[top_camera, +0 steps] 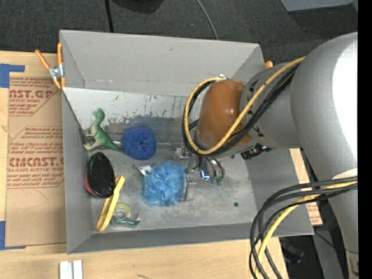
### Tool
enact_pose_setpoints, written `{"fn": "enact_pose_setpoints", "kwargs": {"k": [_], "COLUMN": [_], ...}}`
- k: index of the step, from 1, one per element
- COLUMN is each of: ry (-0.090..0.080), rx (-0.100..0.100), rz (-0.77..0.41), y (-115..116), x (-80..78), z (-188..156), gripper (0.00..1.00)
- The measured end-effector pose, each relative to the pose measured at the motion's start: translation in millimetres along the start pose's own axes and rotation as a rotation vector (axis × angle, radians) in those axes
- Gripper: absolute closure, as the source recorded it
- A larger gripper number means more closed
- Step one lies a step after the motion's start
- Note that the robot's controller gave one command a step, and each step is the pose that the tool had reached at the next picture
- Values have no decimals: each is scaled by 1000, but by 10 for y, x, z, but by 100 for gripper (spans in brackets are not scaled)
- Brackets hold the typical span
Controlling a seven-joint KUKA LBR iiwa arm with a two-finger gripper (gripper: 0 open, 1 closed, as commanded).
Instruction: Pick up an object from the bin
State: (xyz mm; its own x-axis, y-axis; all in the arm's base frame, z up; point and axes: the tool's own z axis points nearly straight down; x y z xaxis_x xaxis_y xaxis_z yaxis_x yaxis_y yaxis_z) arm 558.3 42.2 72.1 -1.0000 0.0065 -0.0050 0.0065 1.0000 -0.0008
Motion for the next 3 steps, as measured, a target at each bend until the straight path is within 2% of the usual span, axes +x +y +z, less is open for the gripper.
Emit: {"fn": "enact_pose_setpoints", "kwargs": {"k": [1,2,3], "ry": [0,0,-4], "rx": [0,0,-1], "rz": [-19,-19,-64], "y": [578,577,608], "x": [-171,-171,-211], "z": [-17,-17,-1420], "gripper": [100,100,100]}}
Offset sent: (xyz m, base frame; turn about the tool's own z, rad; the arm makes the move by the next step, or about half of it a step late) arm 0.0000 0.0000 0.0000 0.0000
